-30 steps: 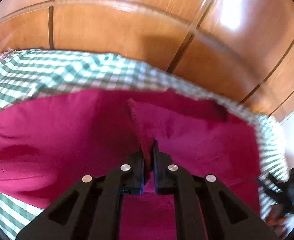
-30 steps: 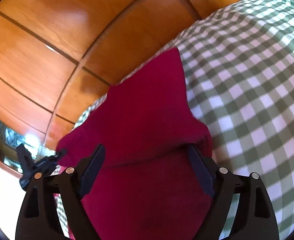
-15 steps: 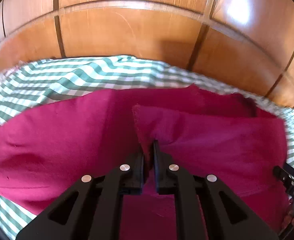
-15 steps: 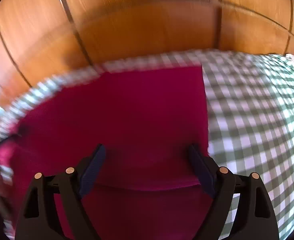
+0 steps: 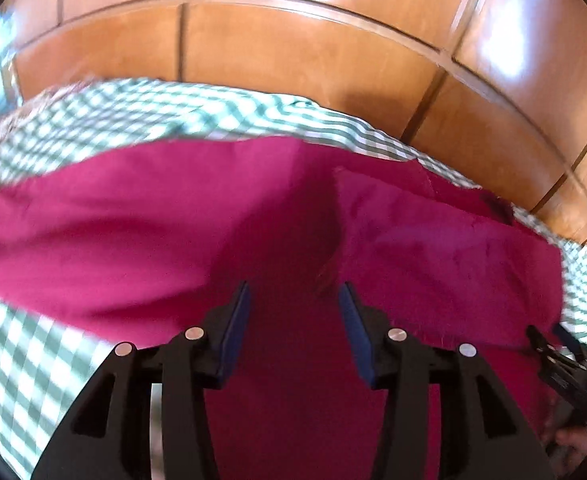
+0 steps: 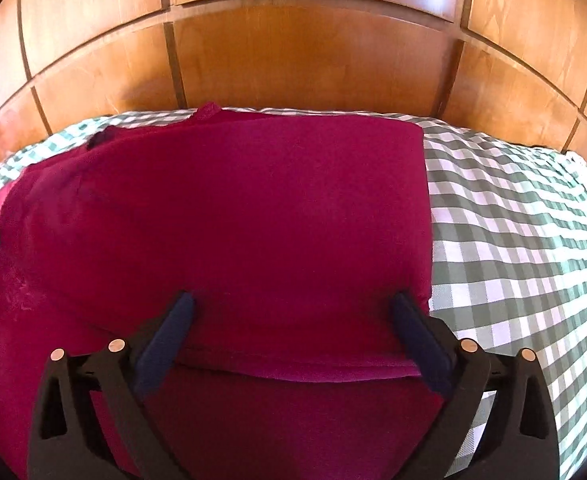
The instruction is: Fold small clothes
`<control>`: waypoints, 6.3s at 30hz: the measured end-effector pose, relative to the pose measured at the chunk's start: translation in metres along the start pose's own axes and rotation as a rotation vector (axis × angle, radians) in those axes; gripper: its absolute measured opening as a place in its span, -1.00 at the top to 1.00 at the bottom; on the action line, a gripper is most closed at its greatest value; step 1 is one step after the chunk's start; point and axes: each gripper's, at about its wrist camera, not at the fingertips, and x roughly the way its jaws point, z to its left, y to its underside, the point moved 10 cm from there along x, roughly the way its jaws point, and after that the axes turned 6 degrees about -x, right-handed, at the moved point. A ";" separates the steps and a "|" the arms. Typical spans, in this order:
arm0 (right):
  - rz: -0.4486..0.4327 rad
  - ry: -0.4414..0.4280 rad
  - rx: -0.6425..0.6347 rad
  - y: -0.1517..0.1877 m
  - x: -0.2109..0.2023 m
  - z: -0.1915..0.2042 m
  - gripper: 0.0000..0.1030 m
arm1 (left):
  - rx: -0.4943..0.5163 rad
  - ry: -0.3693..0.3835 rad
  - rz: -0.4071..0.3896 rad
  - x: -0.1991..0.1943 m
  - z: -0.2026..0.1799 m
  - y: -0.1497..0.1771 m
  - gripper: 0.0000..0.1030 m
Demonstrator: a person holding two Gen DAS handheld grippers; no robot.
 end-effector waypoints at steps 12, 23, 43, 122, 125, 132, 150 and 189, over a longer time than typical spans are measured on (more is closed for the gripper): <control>-0.008 0.023 -0.016 0.001 -0.002 0.002 -0.90 | -0.440 0.004 -0.095 -0.073 0.185 0.008 -0.24; -0.013 0.037 -0.027 0.002 -0.006 0.004 -0.90 | -0.825 -0.108 -0.179 -0.092 0.358 -0.012 0.03; -0.016 0.052 -0.033 0.001 -0.007 0.003 -0.92 | -0.392 0.214 -0.265 -0.103 0.168 -0.114 0.87; -0.102 -0.143 0.272 -0.002 -0.053 -0.051 -0.11 | -0.056 0.245 0.008 -0.037 0.013 0.022 -0.27; -0.127 -0.160 0.235 -0.011 -0.061 -0.040 -0.11 | -0.095 0.240 0.023 -0.022 0.021 -0.007 -0.31; -0.113 -0.165 0.158 -0.025 -0.050 -0.017 -0.11 | -0.172 0.251 0.081 0.027 0.020 -0.060 -0.32; -0.058 -0.018 -0.045 -0.013 -0.001 0.028 -0.23 | 0.165 -0.153 -0.025 0.079 0.007 -0.068 -0.03; -0.081 -0.016 -0.038 -0.013 -0.002 0.029 -0.32 | 0.226 -0.091 -0.162 -0.028 -0.017 0.020 -0.42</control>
